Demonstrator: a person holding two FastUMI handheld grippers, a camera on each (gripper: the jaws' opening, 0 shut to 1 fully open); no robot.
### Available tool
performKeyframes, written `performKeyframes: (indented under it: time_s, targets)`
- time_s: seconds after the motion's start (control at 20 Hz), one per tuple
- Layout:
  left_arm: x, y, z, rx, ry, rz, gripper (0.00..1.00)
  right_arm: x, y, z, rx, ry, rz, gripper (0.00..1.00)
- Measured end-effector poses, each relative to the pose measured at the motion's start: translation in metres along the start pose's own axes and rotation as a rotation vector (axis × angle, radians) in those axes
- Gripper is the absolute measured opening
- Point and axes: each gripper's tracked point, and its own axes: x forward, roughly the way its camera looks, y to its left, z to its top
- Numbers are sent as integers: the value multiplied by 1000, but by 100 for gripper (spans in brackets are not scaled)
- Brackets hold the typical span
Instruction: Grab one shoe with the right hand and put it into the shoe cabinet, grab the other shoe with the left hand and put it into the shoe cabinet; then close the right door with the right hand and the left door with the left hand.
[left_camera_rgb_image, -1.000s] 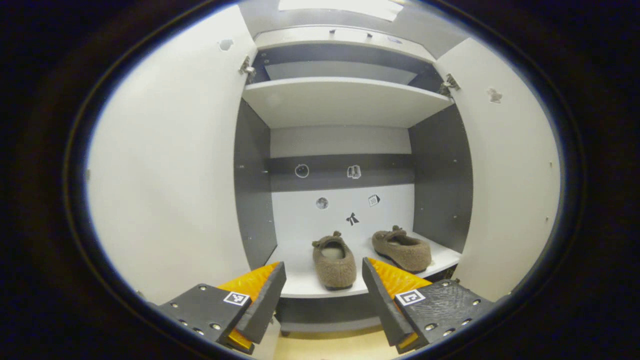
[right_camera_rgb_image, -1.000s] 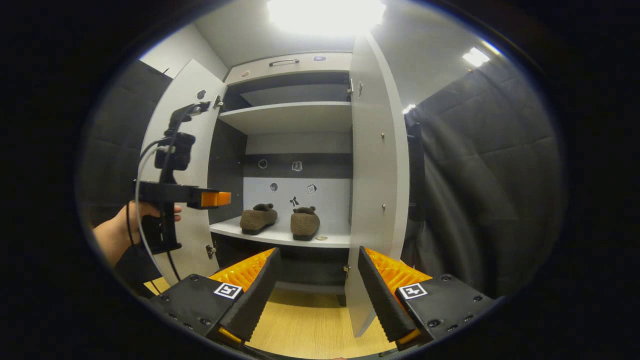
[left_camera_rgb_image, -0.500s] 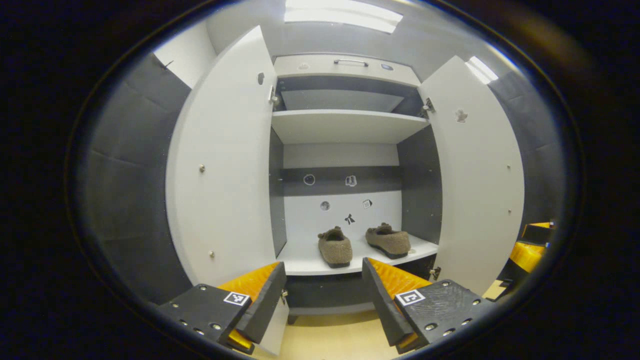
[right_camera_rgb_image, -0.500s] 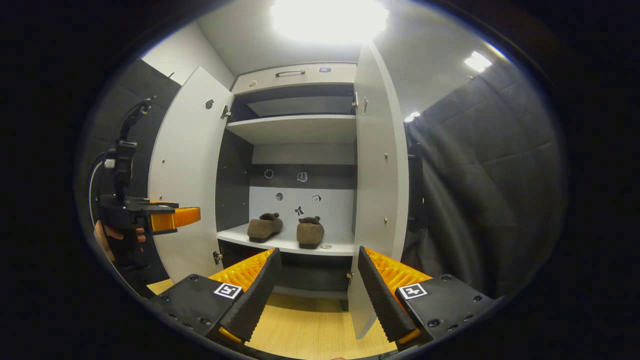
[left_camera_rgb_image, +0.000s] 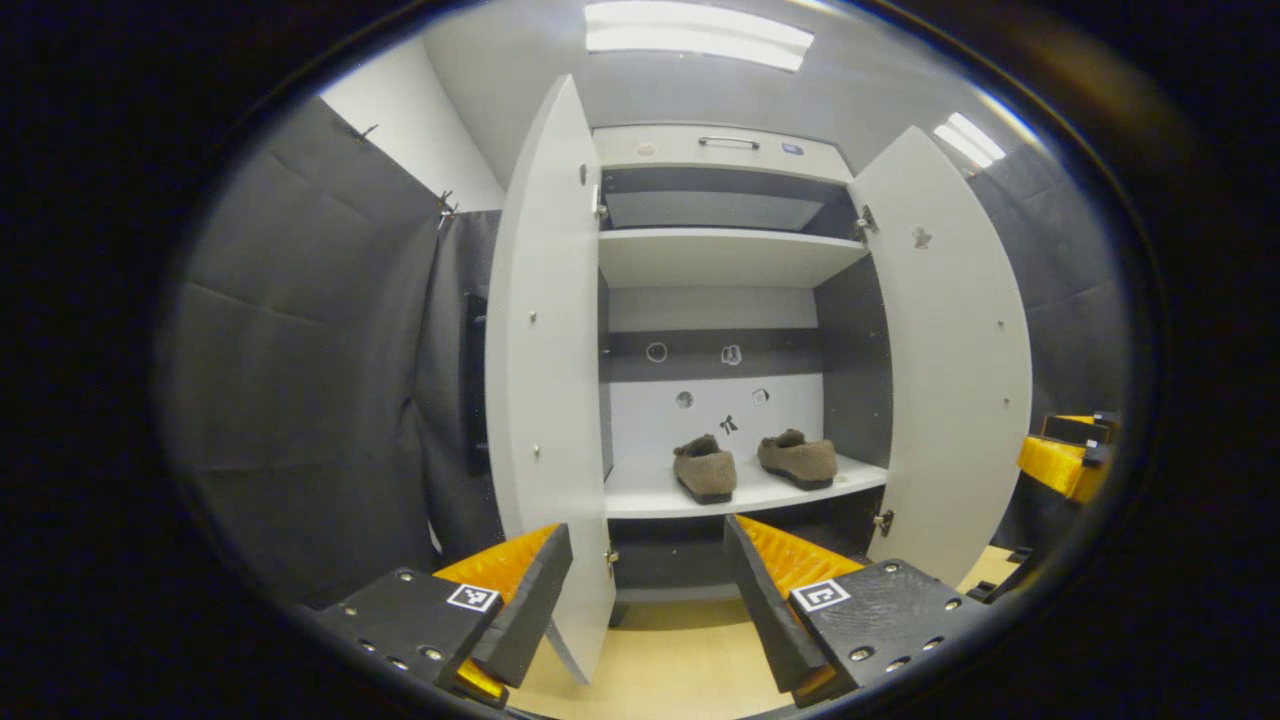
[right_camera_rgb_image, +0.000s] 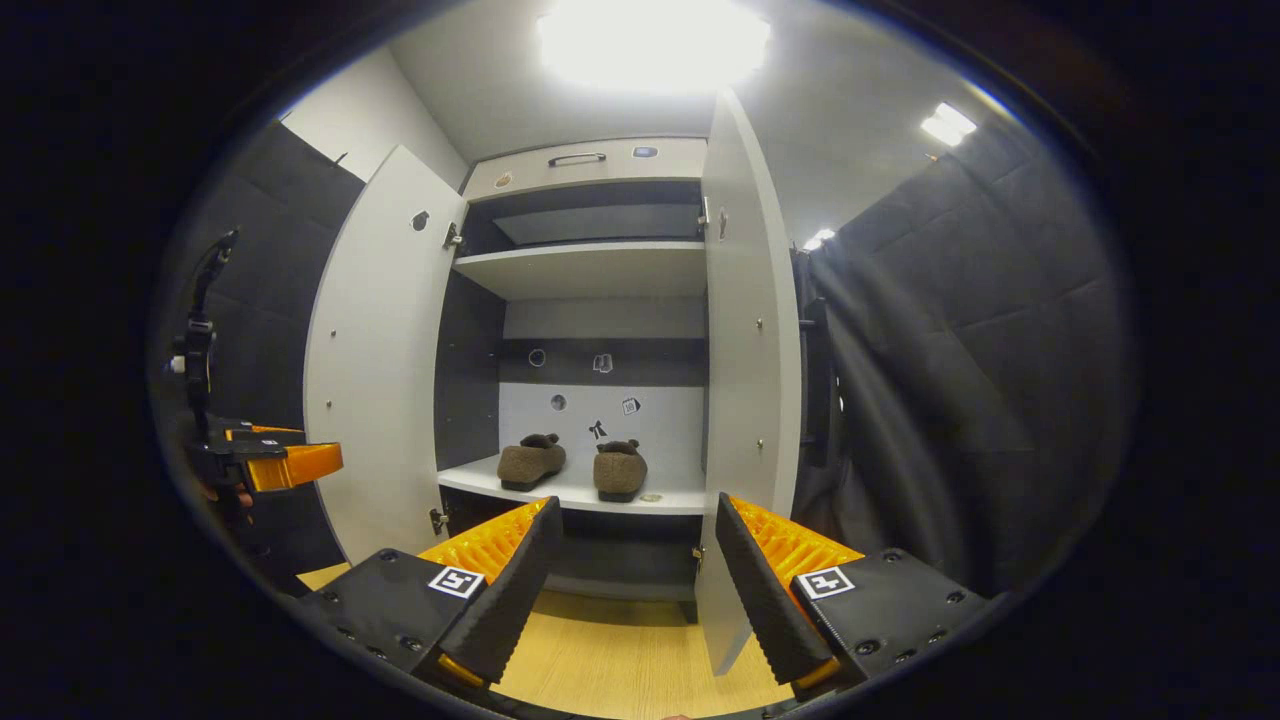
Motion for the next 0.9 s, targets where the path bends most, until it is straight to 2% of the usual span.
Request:
performKeyframes:
  time_s: [0.1, 0.15, 0.2, 0.3, 0.4, 0.45, 0.5, 0.65, 0.7, 0.8, 0.9]
  targets:
    - [-8, 12, -9, 9, 13, 17, 94, 1, -15, -2, -14, 5, -39, 98]
    - [-12, 15, -10, 11, 17, 22, 90, 2, -25, -2, -18, 8, -63, 98]
    - [-15, 19, -13, 8, 20, 24, 94, 2, -35, -1, -18, 11, -89, 98]
    - [-21, 25, -18, 5, 28, 28, 94, 4, -59, 6, -15, -1, -152, 98]
    - [-25, 32, -22, 13, 40, 42, 94, 6, -86, 17, -15, -23, -226, 98]
    - [-27, 37, -24, 14, 46, 48, 90, 7, -100, 23, -18, -32, -265, 98]
    - [-30, 40, -25, 9, 49, 51, 94, 7, -115, 28, -26, -38, -307, 98]
    - [-40, 53, -25, -4, 49, 75, 94, 9, -155, 46, -53, -69, -432, 98]
    - [-43, 59, -25, -4, 50, 89, 90, 11, -166, 50, -59, -80, -465, 98]
    - [-50, 71, -26, -6, 51, 116, 90, 20, -184, 51, -71, -73, -519, 96]
    - [-54, 80, -26, -9, 56, 138, 90, 30, -193, 47, -65, -51, -541, 98]
